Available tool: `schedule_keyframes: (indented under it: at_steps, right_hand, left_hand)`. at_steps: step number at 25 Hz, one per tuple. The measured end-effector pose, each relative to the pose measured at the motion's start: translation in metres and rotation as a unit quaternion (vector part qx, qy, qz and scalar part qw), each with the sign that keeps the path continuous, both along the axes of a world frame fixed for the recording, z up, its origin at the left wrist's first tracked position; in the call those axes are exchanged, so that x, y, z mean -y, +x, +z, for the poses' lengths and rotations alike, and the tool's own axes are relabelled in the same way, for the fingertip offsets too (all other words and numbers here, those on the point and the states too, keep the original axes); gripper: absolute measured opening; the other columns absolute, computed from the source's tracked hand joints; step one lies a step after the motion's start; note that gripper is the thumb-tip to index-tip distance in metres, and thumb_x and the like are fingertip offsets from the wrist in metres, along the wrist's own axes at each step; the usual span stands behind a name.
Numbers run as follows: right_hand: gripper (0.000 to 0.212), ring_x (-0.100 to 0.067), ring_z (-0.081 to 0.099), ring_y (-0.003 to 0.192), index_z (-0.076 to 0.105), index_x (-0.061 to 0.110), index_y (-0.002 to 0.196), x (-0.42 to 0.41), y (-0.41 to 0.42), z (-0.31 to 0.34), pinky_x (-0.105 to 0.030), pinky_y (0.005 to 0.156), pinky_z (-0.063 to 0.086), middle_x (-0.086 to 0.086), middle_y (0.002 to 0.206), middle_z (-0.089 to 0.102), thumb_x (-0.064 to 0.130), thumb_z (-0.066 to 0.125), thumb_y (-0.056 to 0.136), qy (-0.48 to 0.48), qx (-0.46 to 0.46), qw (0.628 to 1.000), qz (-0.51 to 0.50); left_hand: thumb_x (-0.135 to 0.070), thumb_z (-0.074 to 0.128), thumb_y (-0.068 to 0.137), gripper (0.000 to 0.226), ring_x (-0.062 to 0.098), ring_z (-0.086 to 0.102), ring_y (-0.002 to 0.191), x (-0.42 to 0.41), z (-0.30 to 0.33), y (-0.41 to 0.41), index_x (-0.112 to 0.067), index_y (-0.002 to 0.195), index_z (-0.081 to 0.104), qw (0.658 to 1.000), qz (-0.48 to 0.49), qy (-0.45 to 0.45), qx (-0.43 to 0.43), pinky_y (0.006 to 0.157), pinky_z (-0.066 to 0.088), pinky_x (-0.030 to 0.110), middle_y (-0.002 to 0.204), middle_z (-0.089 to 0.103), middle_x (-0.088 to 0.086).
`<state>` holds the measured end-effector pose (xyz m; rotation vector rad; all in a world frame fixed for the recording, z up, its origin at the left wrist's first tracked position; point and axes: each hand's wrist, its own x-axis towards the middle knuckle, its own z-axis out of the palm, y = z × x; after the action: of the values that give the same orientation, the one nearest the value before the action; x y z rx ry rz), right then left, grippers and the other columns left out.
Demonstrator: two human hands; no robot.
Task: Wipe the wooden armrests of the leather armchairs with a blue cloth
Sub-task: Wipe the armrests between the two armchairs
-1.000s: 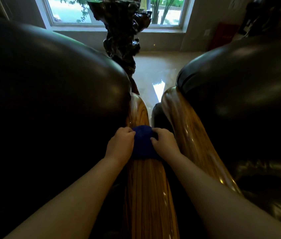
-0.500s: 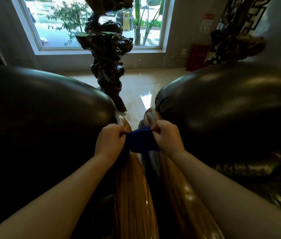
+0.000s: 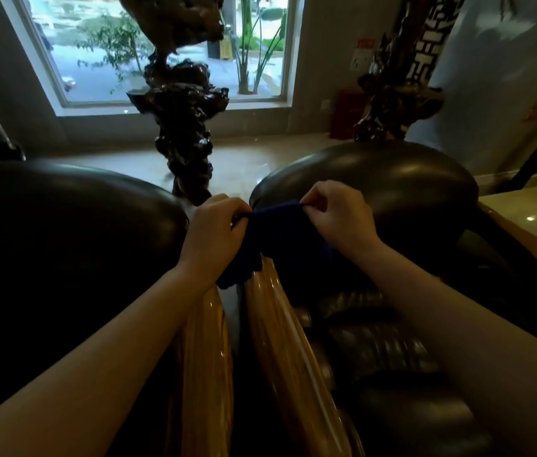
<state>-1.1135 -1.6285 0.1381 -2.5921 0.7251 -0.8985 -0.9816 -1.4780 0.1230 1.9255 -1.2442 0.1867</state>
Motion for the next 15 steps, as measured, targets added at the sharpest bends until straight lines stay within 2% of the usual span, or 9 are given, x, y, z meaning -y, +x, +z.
schedule_keyframes:
  at_steps: [4,7,12,15]
  right_hand:
    - [0.004,-0.009,0.056,0.071,0.062,0.02,0.081,0.005,-0.071,-0.011,-0.027,0.062,0.049,0.005,0.08,0.06,0.017,0.063,0.079,0.02,0.012,0.998,0.054]
    - [0.006,-0.006,0.055,0.071,0.059,0.023,0.08,-0.001,-0.124,-0.036,-0.025,0.062,0.05,0.008,0.08,0.056,0.018,0.062,0.081,0.059,0.016,0.994,0.088]
    - [0.009,-0.002,0.053,0.074,0.057,0.025,0.082,-0.02,-0.198,-0.116,-0.019,0.065,0.048,0.013,0.083,0.053,0.018,0.062,0.081,0.121,-0.024,0.987,0.1]
    - [0.011,-0.002,0.052,0.072,0.057,0.024,0.081,-0.034,-0.231,-0.178,-0.015,0.06,0.044,0.014,0.081,0.05,0.015,0.063,0.08,0.137,-0.058,0.986,0.078]
  left_hand:
    - [-0.007,0.056,0.084,0.013,0.018,0.057,0.081,-0.003,-0.013,-0.085,-0.011,0.091,0.066,0.999,0.036,0.013,0.002,0.073,0.049,0.029,0.088,0.061,0.008]
    - [-0.006,0.056,0.083,0.013,0.016,0.056,0.085,-0.011,-0.035,-0.141,-0.012,0.09,0.065,0.997,0.071,0.019,-0.017,0.076,0.049,0.029,0.091,0.06,0.005]
    - [-0.01,0.054,0.085,0.014,0.0,0.053,0.083,-0.034,-0.107,-0.222,-0.02,0.093,0.061,0.991,0.065,0.077,-0.092,0.075,0.045,0.017,0.092,0.054,-0.01]
    - [-0.011,0.054,0.086,0.015,0.002,0.054,0.085,-0.046,-0.165,-0.254,-0.019,0.097,0.061,0.983,0.062,0.114,-0.128,0.077,0.05,0.022,0.093,0.056,-0.009]
